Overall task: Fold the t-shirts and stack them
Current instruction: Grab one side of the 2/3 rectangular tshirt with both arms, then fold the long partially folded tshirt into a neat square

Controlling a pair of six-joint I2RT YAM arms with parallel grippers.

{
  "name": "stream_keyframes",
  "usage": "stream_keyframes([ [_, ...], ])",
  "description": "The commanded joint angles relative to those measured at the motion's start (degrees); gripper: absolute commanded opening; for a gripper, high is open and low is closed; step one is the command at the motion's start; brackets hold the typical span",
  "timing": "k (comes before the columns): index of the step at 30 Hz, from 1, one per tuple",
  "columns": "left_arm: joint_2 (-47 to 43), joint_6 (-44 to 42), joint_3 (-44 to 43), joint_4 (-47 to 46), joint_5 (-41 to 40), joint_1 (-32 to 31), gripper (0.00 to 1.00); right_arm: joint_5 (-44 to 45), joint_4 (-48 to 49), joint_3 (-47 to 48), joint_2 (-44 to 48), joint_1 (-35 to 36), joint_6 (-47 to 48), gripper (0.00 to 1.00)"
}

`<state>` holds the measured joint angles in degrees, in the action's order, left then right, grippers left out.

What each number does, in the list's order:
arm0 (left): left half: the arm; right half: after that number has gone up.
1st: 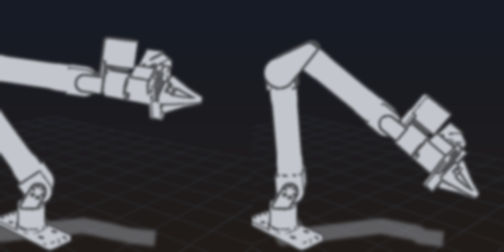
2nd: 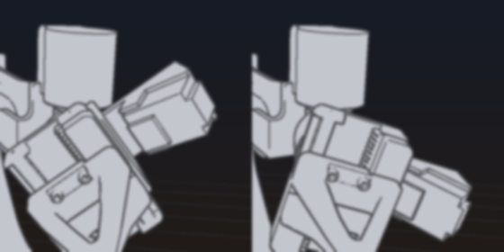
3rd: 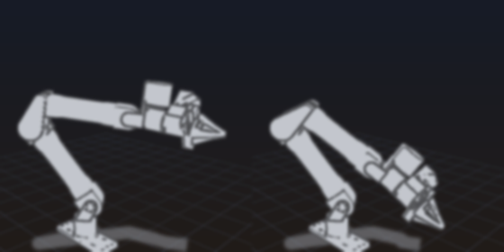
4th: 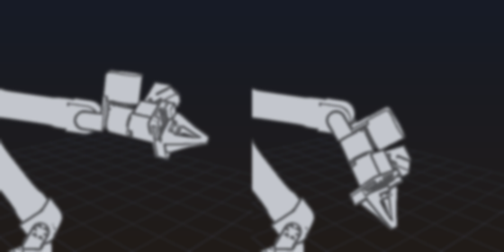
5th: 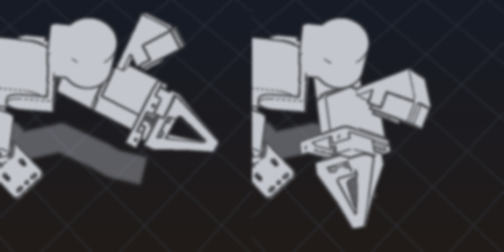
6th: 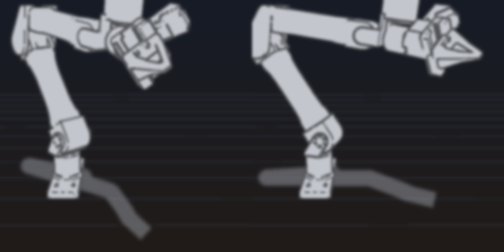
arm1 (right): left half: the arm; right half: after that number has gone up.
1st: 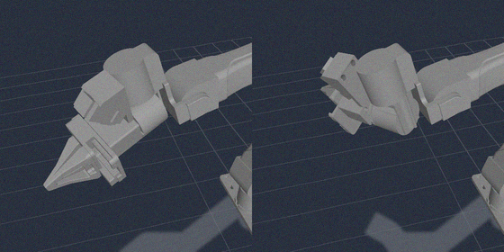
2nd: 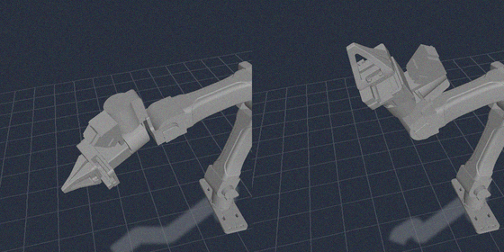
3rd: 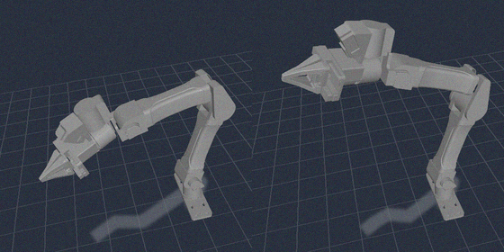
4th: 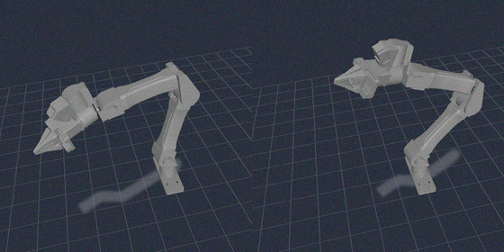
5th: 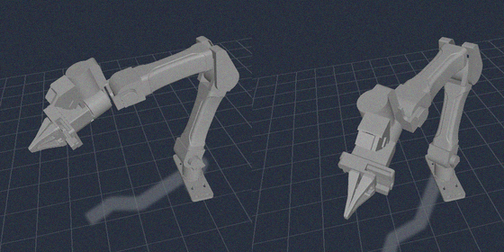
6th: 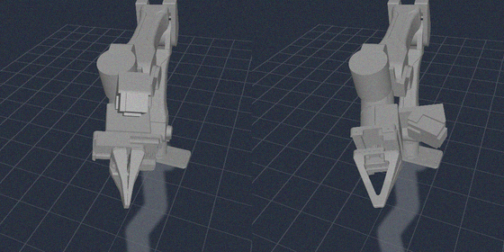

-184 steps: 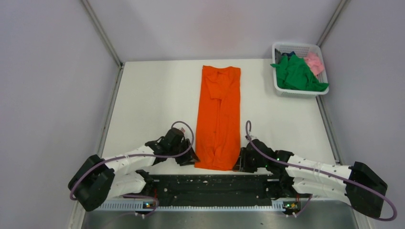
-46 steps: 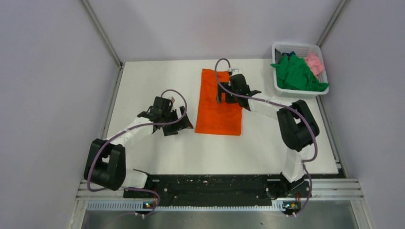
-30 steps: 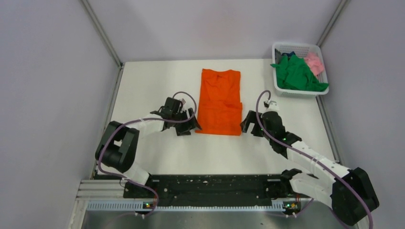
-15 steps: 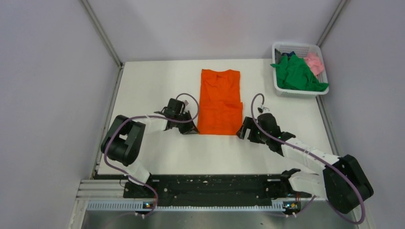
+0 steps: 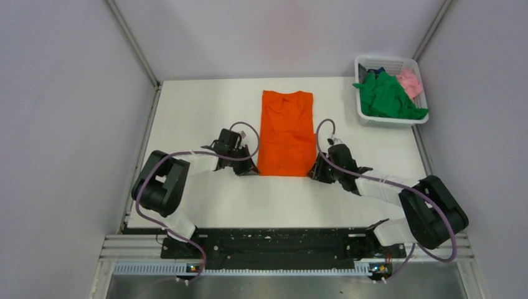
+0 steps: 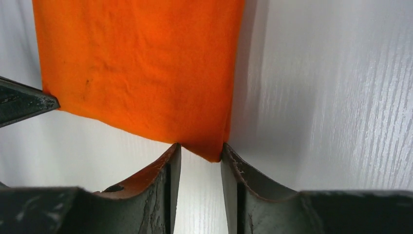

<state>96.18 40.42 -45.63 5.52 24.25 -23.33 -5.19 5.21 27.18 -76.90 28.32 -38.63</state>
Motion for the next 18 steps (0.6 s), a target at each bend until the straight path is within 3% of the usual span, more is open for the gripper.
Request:
stream_keyframes([
  [1,0.5,-1.0,1.7,1.8,-2.1,-0.3,0.00,3.2,0.3,0.9,-3.7,-0.2,0.9,0.26],
  [3,0.2,-0.7,1.9,1.8,-2.2,-0.3,0.00,2.5,-0.1,0.9,-4.1,-0.2,0.9,0.02],
  [4,-0.2,-0.4,2.3,1.6,-2.0,-0.3,0.00,0.9,-0.7,0.8,-3.8,-0.1,0.9,0.00],
  [10,-13.0,2.3,9.4,3.9,-4.4,-2.2,0.00,-9.8,-12.8,-0.8,8.6,2.0,1.6,0.00],
  [15,-36.0,5.2,14.0,14.2,-7.7,-6.2,0.00,-20.5,-26.6,-0.2,25.2,3.1,3.8,0.00],
  [18,-48.1,7.1,14.3,19.1,-7.6,-7.5,0.00,-27.4,-28.8,1.3,32.7,3.1,2.7,0.00],
])
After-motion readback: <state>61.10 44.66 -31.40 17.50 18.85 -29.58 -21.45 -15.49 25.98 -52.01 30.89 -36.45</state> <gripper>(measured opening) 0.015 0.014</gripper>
